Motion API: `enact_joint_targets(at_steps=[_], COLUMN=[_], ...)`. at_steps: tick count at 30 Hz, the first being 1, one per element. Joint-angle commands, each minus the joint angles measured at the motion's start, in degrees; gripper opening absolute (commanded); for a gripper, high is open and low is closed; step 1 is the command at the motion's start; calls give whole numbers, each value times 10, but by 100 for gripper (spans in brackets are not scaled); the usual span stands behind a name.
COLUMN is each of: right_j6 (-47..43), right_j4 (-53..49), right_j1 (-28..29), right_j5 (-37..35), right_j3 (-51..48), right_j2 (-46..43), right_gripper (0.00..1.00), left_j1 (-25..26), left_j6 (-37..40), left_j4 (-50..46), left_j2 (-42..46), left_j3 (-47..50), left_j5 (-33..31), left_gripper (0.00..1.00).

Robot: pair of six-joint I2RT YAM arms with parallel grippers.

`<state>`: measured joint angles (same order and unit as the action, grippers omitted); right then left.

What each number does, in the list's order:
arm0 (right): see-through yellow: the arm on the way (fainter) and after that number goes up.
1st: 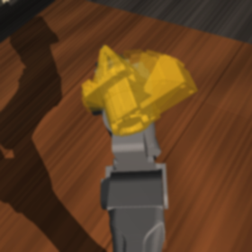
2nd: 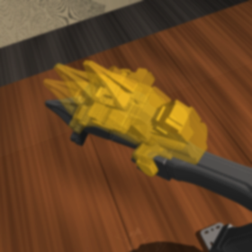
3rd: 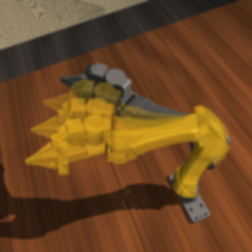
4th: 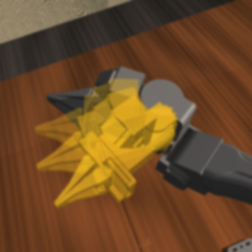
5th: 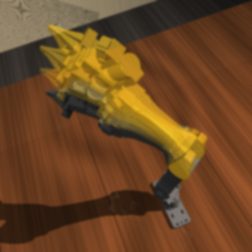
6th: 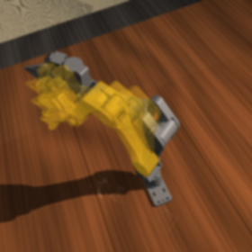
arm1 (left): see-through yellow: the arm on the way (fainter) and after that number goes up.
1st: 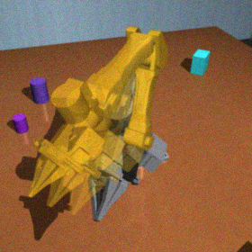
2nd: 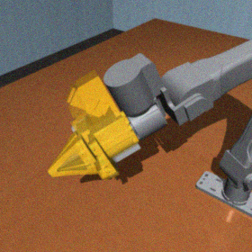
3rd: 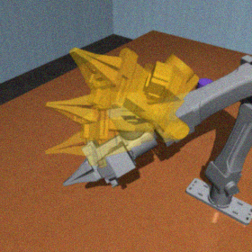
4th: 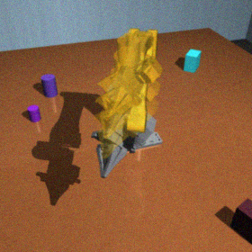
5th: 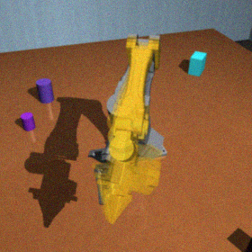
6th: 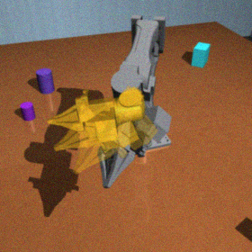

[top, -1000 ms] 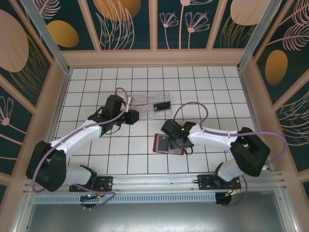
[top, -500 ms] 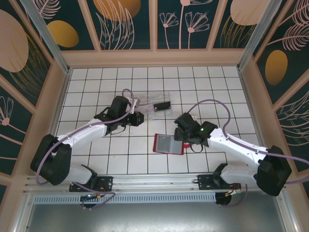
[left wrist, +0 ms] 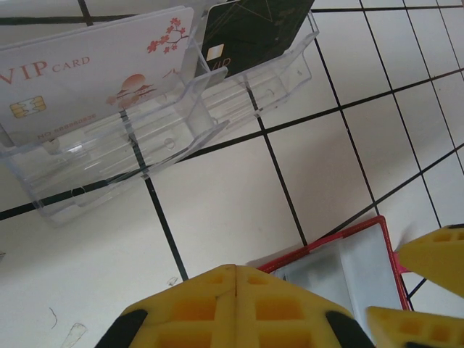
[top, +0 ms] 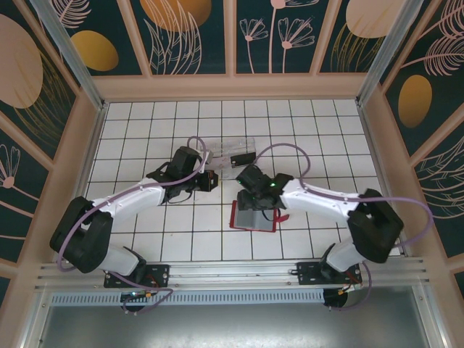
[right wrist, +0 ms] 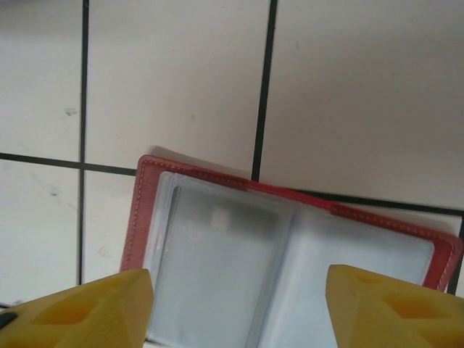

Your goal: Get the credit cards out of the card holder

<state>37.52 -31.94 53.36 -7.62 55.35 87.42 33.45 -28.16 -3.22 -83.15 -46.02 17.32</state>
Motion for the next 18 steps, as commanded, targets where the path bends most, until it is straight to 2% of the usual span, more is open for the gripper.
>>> enact_joint_targets(at_steps=[1,7,18], right_j6=[-20,-32,-30], right_j4=[-51,-63,-40], right_j1=[19,34,36], right_j5=[-71,-93,-79], right_j3=[47,84,45], right_j2=[48,118,129], right_gripper=[69,70,70], left_j1=[0,0,0], left_j6=[-5,-2,-1], left_j4=[-8,-12,-9], left_j2=[14,20,15], left_j3=[8,12,11], left_j5=[-10,-11,-2], left_gripper=[5,6,5])
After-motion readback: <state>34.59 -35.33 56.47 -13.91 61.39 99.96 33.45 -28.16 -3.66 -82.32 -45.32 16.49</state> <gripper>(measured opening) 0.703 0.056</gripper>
